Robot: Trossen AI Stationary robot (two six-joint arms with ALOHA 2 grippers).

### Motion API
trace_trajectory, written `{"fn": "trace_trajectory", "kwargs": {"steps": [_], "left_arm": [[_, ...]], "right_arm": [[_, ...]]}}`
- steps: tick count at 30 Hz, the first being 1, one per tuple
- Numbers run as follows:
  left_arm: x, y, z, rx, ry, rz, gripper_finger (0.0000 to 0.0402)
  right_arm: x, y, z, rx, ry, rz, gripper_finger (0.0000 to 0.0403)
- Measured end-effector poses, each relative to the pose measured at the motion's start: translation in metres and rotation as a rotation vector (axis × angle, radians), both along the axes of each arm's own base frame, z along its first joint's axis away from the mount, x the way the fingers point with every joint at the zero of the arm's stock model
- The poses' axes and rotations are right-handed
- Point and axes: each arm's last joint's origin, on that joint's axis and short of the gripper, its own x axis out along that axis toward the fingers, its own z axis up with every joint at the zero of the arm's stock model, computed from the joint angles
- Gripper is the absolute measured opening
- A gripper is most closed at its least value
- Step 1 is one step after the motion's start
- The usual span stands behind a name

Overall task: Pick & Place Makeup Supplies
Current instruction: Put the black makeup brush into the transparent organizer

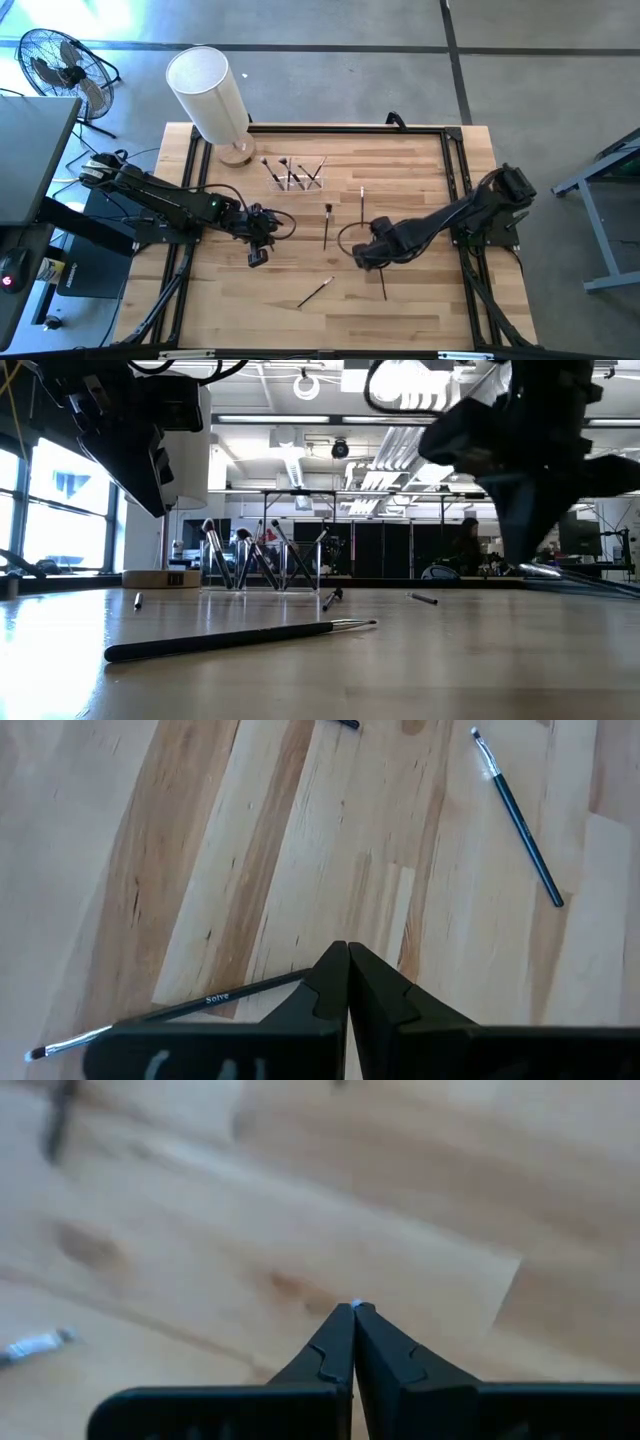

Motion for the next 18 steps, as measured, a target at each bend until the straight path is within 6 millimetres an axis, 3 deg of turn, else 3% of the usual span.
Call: {"fn": "trace_trajectory", "kwargs": {"steps": [6, 10, 14, 18], "left_arm": [[0.002, 0.000, 0.001, 0.013, -0.023, 0.014, 0.0000], [0.002, 0.001, 0.002, 0.041, -0.038, 0.037, 0.0000], [0.005, 0.008, 0.002, 0.045, -0.054, 0.086, 0.0000], [0.007, 0.019, 0.002, 0.034, -0.050, 0.152, 0.0000]], "right_arm": [[-0.017, -0.011, 0.041, -0.124, -0.135, 0.057, 0.0001], [-0.031, -0.034, 0.062, -0.219, -0.113, 0.103, 0.0000], [-0.047, -0.070, 0.057, -0.226, -0.137, 0.124, 0.0000], [-0.053, -0.108, 0.045, -0.232, -0.403, 0.177, 0.0000]]}}
